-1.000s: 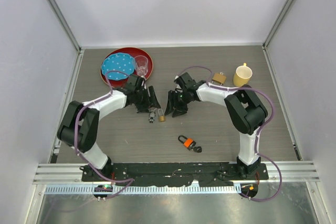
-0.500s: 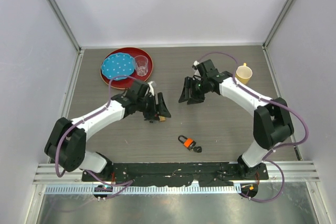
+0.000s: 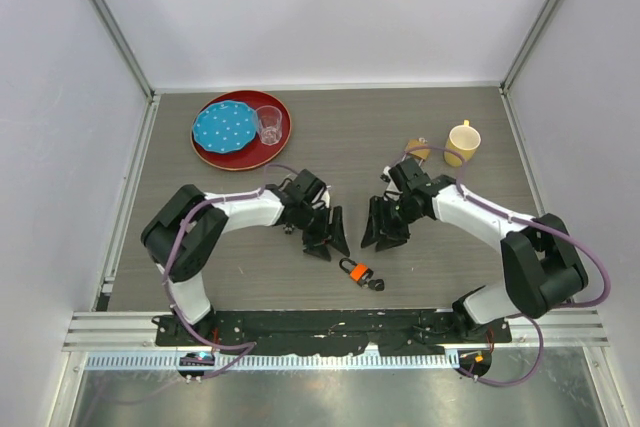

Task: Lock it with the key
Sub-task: Adjust the lock at the center of the board.

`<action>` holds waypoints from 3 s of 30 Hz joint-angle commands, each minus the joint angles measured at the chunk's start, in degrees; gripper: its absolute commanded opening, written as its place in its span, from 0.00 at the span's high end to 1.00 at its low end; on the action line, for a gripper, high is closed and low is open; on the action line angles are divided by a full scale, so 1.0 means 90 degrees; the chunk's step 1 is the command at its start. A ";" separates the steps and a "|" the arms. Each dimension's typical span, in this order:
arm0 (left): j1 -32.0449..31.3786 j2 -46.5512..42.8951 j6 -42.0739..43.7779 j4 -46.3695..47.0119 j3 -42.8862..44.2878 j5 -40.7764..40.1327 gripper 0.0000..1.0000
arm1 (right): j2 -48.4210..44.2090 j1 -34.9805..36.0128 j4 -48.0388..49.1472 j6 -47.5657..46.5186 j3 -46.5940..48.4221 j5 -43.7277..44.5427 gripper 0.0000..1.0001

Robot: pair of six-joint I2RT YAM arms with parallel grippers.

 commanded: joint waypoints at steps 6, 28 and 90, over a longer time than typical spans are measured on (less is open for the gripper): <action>-0.0180 0.0515 -0.0163 0.0137 0.0282 0.0425 0.47 | -0.0548 0.0098 0.0563 0.0572 -0.0931 -0.0508 0.55; -0.0122 0.1736 -0.0253 -0.0388 0.2821 0.0768 0.56 | -0.0118 0.0323 0.2624 0.2077 -0.1304 -0.1065 0.58; -0.0286 -0.1125 0.2160 -0.1415 0.1005 -0.1603 0.33 | -0.1241 -0.1288 -0.0921 -0.0365 -0.0473 -0.0811 0.21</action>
